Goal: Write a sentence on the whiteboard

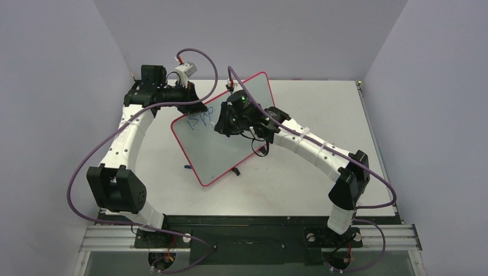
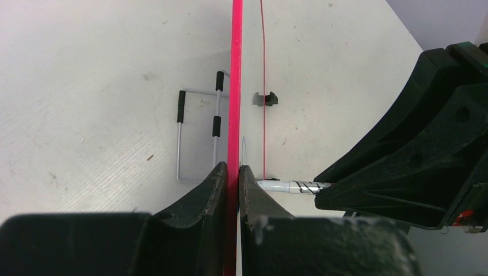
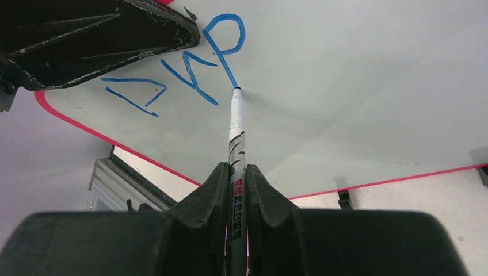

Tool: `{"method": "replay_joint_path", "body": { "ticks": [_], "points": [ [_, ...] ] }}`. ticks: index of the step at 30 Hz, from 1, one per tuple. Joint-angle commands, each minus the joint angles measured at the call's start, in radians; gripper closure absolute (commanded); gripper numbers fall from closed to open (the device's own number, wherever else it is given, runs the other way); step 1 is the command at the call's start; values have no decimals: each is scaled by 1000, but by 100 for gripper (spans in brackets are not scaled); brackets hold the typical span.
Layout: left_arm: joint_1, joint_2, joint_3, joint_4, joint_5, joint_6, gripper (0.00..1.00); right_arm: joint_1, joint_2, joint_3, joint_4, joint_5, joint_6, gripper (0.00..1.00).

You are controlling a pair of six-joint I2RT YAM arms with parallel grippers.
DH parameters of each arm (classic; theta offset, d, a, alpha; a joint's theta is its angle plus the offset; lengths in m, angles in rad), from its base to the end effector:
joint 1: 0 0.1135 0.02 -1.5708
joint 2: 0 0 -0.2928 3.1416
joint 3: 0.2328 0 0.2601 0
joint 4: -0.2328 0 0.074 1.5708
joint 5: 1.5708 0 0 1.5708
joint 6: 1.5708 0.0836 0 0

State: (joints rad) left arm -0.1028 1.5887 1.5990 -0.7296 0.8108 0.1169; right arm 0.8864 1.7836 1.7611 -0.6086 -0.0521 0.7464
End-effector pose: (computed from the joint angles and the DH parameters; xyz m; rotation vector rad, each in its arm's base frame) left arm 0.3685 -0.0989 0.3822 0.6471 2.0766 -0.9095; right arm 0.2896 0.3618 0.3611 -0.1974 2.3663 0.9209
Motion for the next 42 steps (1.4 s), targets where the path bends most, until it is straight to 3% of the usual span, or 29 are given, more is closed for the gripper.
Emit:
{"method": "replay_joint_path", "body": {
  "ticks": [1,14,27,42],
  "points": [
    [-1,-74,24,121,48,26,100,-12,-37,-14,24,49,4,100],
    [-1,-75,24,123,47,25,100,-48,-25,64,-6,74,-17,100],
    [0,-76,24,126,43,27,100,-66,-144,28,50,10,-25,100],
    [-2,-93,-2,160,66,33,100,-108,-68,75,49,-54,19,100]
  ]
}}
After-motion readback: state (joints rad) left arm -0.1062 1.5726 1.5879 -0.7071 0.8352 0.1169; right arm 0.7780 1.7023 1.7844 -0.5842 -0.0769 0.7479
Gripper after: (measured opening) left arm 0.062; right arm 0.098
